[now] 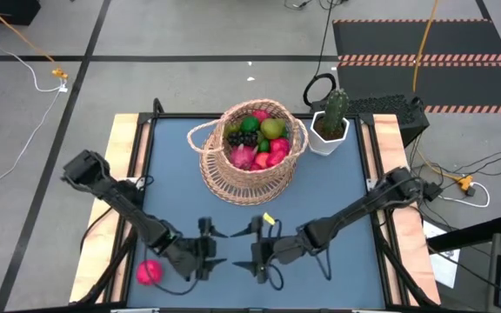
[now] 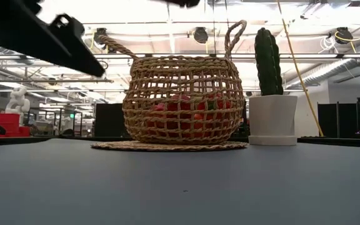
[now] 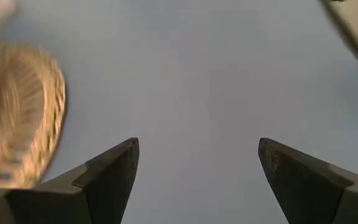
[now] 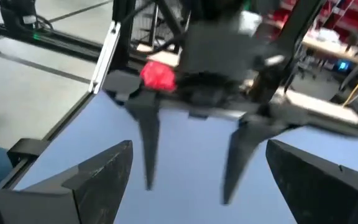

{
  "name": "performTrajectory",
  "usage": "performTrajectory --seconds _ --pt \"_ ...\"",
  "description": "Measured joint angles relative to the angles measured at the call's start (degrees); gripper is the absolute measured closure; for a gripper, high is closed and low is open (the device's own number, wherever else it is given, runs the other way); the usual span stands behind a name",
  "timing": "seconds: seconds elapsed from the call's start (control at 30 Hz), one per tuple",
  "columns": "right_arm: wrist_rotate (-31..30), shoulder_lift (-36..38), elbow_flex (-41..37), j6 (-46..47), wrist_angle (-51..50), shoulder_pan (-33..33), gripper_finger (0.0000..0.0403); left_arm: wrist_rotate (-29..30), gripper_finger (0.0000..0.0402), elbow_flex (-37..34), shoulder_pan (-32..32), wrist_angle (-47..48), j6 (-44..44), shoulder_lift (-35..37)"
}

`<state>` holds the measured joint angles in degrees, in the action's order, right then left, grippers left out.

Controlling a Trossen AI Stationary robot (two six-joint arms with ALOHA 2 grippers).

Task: Build produce basket
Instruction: Put the apple into the basket

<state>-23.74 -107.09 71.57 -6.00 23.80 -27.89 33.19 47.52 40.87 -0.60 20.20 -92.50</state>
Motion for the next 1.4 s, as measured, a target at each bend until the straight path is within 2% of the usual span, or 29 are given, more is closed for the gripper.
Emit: performTrajectory --seconds 0.1,0.27,0.4,0.47,0.53,0.7,0.87,1.1,1.4 --pt "0.67 -3.06 0.02 3.60 0.11 -0.32 0.0039 -1.55 0.0069 2.92 -1.75 7.09 10.38 -0.17" --pt "3.07 -10.32 0.00 5.59 5.01 -0.72 0.0039 -4.01 0.0069 4.88 -2.83 18.05 33.16 0.76" --pt "3.06 -15.14 -0.03 6.04 10.27 -1.39 0.0039 -18.69 0.0069 4.84 -1.90 27.52 44.55 0.71" --pt "3.11 -15.88 -0.03 5.54 11.90 -1.56 0.0039 -28.17 0.0069 4.89 -0.90 31.46 50.57 0.71" --pt "3.17 -15.92 0.00 4.74 12.70 -1.58 0.0039 -35.03 0.0069 4.87 0.34 34.95 55.66 0.71" --pt "3.33 -14.56 0.00 2.46 14.56 0.43 0.0039 -39.34 0.0069 4.89 2.15 39.64 61.08 2.48" --pt "7.38 -12.93 0.04 8.32 12.70 2.26 0.0039 -49.87 0.0069 4.91 4.18 40.42 64.03 4.60" --pt "9.01 -12.79 0.02 11.54 7.49 2.27 0.0039 -50.99 0.0069 4.89 11.39 41.95 74.75 7.14" --pt "8.98 -12.79 0.02 13.10 8.22 1.08 0.0039 -46.90 0.0068 4.84 18.68 43.97 78.00 7.34"
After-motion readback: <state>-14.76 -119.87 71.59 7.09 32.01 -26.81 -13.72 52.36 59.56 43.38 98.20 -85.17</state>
